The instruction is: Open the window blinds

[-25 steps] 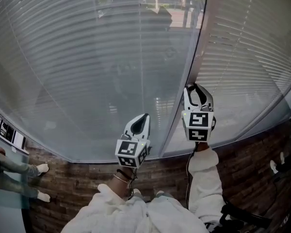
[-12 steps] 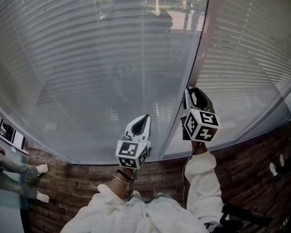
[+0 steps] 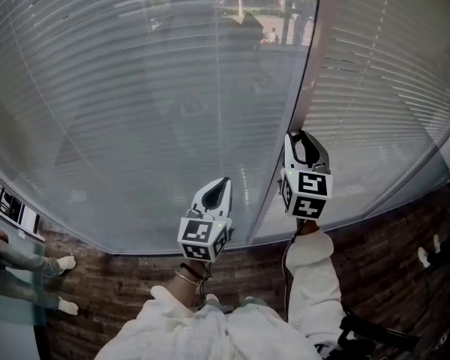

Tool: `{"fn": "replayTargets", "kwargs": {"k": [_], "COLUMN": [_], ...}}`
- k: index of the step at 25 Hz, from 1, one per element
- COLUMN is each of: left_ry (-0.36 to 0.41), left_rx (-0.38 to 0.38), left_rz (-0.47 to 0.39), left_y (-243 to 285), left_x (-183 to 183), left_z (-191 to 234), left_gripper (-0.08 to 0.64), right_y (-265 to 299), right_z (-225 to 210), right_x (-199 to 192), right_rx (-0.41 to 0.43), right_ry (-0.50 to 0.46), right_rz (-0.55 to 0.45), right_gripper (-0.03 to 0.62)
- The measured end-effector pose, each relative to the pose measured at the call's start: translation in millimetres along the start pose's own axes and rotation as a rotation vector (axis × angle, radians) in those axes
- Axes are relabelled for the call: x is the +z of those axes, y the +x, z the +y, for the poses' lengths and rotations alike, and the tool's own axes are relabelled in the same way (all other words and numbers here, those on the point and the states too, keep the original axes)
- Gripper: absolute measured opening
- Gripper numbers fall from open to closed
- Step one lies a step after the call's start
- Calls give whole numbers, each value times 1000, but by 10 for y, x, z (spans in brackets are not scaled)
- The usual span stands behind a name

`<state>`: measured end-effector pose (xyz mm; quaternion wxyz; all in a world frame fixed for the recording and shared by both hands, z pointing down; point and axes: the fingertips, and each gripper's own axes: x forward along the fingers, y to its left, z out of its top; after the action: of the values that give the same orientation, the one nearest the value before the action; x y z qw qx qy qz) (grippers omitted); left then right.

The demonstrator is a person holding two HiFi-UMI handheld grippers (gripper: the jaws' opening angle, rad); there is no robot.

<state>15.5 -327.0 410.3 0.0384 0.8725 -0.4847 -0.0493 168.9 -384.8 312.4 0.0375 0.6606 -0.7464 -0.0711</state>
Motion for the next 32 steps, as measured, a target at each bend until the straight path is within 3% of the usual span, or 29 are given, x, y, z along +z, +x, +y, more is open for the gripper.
{"fn": "replayTargets", "kwargs": {"k": [3,5,7,10,12,14,16,19,25,30,32], "left_ry": [-3,-5,-3,-4,-8,-12,-13,-10,-9,-13,-14], "left_rx": [1,-3,-7,-6,-1,0,-2,-6,-3,-3,-5], "left_rz": [0,-1,-2,-4,-5,-5,-5,-6,-9,-10,-10], "left_y": [4,6,1,2,1,1,4,18,19,-16,-23], "left_x": [-5,0,5,3,2,-1,-7,-11,2,1,0], "left_z": [9,0,-9,2,24,31,19,0,6,0,-12], "left_gripper": [-3,-3,-3,-3,-3,-3,-3,-3,-3,-3,-3], "right_y": [-3,1,7,-1,2,14,13,9,10,-2,-3], "right_z": [-77,-97,-69,-14,18,54,67,33,-59,-82,-88], "right_x": [-18,-11,-16,-44,-50,-53,-50,-56,-75,-78,-68], "right_rx": [23,32,34,35,31,27,24,27,56,61,74], "right_ry": [373,467,327,-25,-204,-323,-343,-190,307,579,625], "right_rz": [-47,-62,-40,21,50,67,65,50,-11,-43,-48], "right_gripper": [131,132,132,132,133,132,132,132,130,130,130]}}
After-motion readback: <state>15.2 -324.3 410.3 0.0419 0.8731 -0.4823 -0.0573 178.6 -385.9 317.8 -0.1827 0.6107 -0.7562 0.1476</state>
